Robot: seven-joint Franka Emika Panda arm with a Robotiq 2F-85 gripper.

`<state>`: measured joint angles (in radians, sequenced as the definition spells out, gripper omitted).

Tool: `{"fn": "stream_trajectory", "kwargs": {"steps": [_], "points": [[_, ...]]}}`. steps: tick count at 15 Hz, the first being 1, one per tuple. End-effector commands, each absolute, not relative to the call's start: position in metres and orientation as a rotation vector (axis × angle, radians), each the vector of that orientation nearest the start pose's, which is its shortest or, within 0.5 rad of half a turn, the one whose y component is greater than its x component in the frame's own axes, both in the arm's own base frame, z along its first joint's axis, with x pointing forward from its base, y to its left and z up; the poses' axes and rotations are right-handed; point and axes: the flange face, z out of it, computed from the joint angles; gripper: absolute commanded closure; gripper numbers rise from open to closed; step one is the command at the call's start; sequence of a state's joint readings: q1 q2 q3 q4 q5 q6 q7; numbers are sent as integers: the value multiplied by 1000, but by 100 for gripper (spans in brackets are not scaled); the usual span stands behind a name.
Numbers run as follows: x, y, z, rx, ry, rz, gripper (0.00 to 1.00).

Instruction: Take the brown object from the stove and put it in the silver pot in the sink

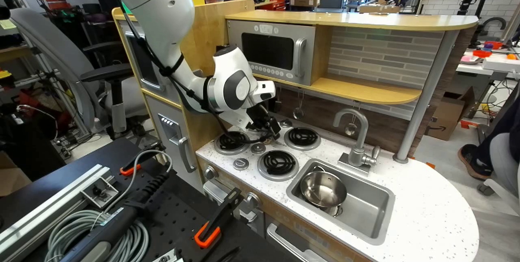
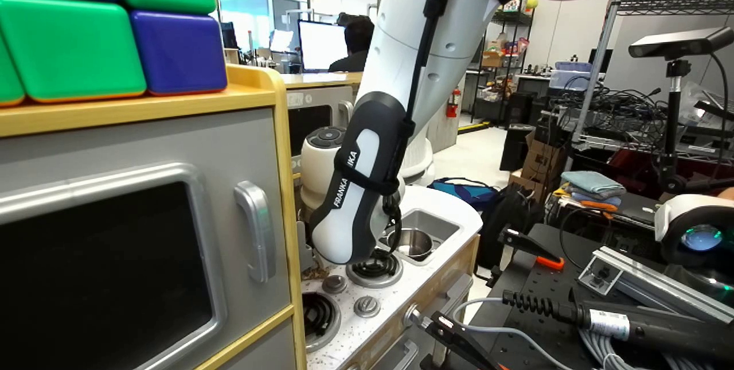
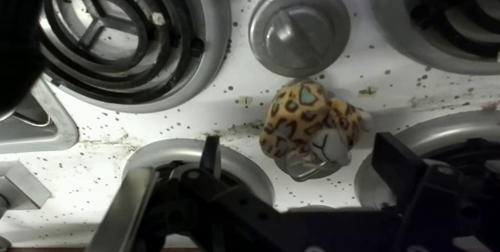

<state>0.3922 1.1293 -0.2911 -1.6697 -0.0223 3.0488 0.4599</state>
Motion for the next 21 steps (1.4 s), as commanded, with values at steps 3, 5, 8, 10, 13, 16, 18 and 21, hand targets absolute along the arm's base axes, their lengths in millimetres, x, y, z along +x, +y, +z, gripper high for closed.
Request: {"fn": "stream_trajectory", "kwargs": {"steps": [3,5,8,10,13,16,18,21], "points": [[651,83,-8,-3304,226,-379,39],[648,82,-4,-3311,221,-324,55],[650,81,5,-3300,228,-280,77],[650,78,17,-3290,238,-229,91],[643,68,55,-3258,226,-88,100],[635,44,105,-3215,236,9,100],[633,20,139,-3188,284,54,100],[630,-11,155,-3173,454,235,100]]}}
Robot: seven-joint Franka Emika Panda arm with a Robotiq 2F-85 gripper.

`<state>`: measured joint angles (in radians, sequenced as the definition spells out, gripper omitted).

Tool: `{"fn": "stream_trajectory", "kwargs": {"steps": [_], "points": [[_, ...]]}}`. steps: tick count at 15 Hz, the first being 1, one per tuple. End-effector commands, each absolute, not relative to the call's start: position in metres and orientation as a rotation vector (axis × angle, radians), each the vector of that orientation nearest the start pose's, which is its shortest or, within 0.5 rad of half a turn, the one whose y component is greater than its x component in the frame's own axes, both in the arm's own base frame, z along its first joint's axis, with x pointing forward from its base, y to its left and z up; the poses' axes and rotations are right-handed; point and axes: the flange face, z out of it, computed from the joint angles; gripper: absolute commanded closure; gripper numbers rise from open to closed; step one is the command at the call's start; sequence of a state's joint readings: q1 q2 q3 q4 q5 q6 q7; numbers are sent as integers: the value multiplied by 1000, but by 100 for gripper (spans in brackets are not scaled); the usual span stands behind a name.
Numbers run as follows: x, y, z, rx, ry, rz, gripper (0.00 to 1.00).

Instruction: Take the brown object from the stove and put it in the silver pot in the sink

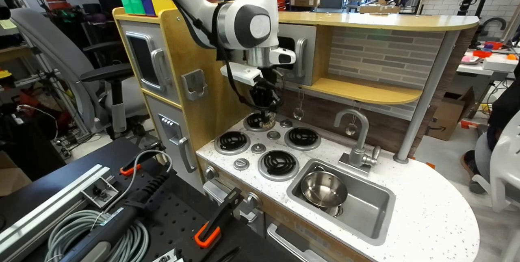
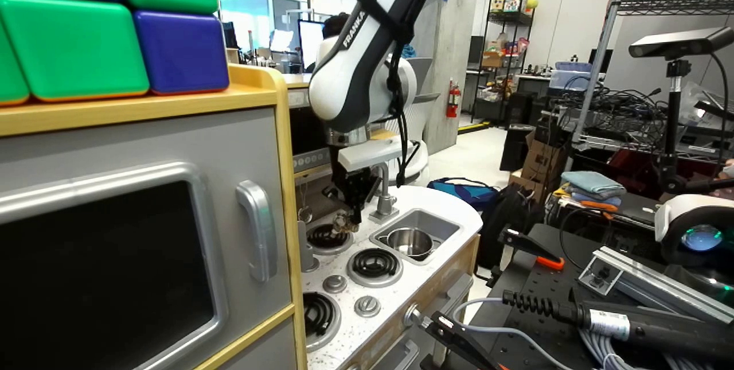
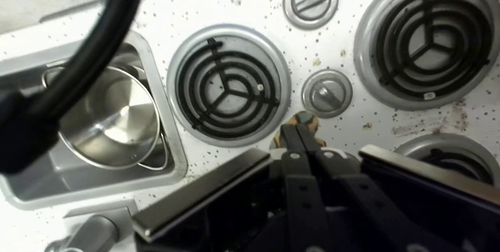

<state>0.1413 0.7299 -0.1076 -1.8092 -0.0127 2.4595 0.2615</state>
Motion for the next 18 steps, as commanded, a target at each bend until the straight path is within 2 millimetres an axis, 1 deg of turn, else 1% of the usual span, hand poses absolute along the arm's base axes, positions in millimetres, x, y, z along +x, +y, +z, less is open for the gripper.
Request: {"fn": "stream_trajectory", "kwargs": {"steps": [1,2,3,6,7,10,12,14,17,18], "points": [[630,-21,152,-3174,514,312,100],[628,-28,147,-3169,564,375,100],[628,-41,144,-3162,632,396,100],[624,-86,129,-3132,806,491,100],[620,-108,118,-3129,867,494,100],[618,-125,101,-3119,942,481,100],[618,-131,92,-3117,968,447,100],[624,-133,88,-3125,991,385,100],[637,-142,87,-3147,1040,203,100],[640,-145,86,-3145,1067,170,100]]}}
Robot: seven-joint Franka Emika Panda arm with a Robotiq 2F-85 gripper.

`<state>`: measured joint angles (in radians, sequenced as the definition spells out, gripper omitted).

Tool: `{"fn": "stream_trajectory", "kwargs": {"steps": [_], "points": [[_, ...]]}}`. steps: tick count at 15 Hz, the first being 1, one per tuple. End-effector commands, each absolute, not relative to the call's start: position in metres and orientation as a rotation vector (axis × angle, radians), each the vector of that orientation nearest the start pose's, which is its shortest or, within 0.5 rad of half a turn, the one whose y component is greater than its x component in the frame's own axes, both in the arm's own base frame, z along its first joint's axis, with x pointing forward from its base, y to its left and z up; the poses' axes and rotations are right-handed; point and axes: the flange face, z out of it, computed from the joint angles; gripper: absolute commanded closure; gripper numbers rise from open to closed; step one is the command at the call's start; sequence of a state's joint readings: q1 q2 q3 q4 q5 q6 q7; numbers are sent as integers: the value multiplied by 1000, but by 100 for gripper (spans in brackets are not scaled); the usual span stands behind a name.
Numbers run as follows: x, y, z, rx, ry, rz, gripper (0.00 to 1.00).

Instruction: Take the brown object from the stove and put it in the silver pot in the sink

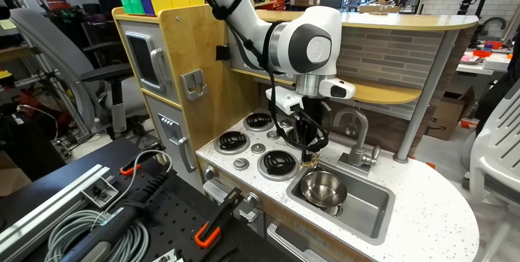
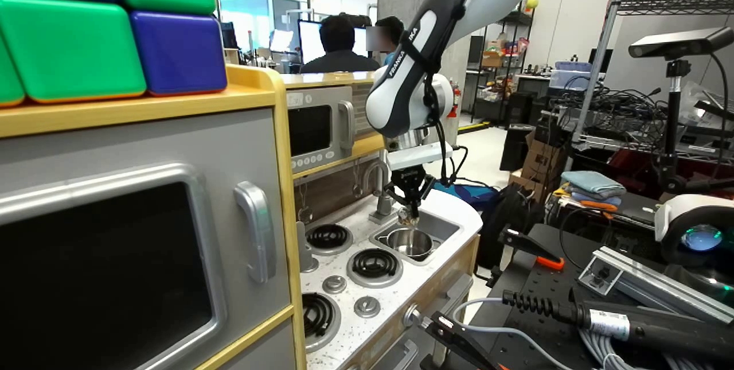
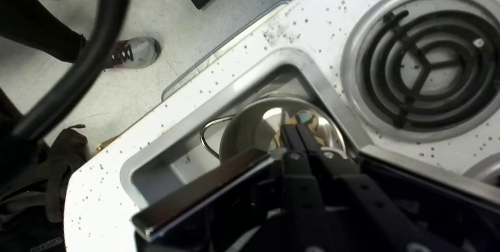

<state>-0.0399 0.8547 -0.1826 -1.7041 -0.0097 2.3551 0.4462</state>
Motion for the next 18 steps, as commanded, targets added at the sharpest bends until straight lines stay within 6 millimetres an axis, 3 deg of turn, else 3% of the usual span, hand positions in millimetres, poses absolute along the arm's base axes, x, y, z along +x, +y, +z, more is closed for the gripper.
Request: {"fn": "stream_trajectory", "kwargs": {"steps": [1,5,6,7,9,12,16,18], "points": [[642,-149,86,-3143,1091,140,100],[643,-156,78,-3145,1167,117,100],[642,-156,77,-3144,1179,130,73],[642,-154,80,-3145,1180,132,72],[640,-145,93,-3131,1141,118,59],[627,-128,131,-3133,1025,140,37],[593,-114,188,-3189,696,221,7],[570,-110,218,-3207,559,344,0]]}}
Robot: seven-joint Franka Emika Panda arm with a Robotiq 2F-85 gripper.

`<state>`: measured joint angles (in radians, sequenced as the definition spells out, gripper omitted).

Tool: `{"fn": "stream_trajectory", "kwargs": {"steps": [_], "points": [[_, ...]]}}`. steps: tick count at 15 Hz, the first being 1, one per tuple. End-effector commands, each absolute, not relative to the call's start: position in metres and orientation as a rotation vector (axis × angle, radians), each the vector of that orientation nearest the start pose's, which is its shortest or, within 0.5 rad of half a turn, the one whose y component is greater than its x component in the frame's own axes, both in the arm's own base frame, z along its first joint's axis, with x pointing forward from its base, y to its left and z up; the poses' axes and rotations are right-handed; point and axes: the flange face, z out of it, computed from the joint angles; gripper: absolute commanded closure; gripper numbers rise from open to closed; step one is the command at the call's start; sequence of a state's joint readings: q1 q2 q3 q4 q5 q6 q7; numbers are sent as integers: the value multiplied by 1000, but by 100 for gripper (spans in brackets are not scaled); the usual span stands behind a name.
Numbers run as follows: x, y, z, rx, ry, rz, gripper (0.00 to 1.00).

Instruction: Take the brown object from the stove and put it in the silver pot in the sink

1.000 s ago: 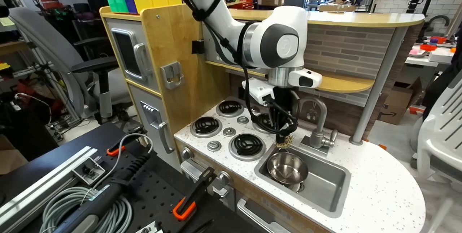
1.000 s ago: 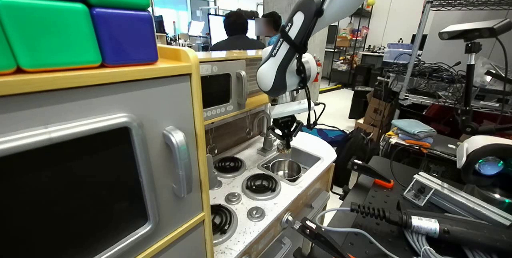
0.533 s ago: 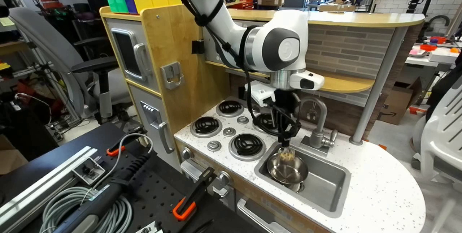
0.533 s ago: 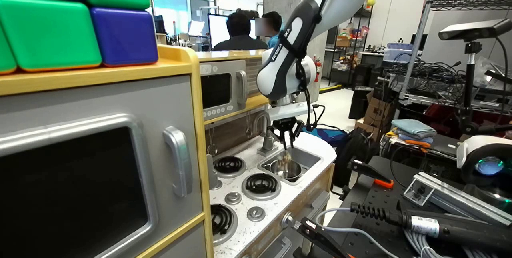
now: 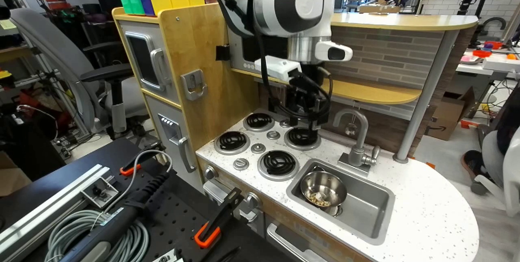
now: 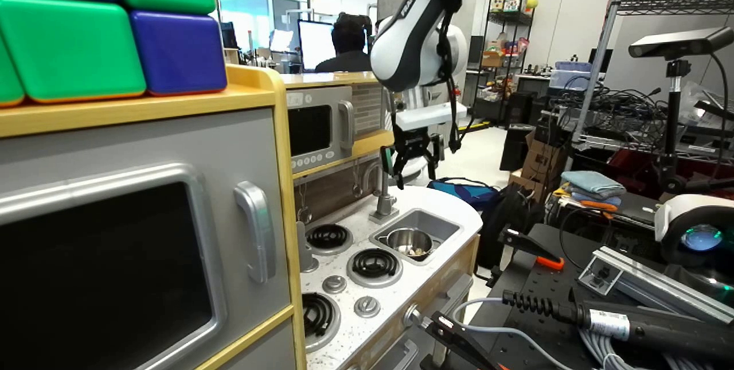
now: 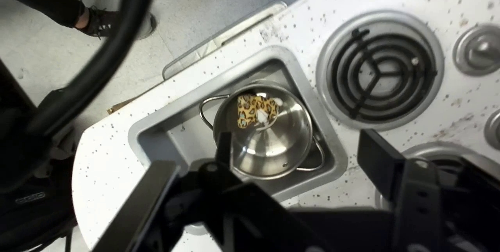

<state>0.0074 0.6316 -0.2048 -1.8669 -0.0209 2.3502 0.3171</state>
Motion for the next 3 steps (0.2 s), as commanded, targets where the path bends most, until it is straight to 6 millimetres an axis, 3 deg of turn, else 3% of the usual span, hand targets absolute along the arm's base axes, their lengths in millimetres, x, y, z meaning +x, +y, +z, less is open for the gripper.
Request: {"fn": "stream_trajectory", "kwargs": {"steps": [1,2,3], "points": [[562,-110,232,-3219,497,414,0],[584,-114,210,-3212,593,360,0],[580,-114,221,-3210,586,355,0]]}}
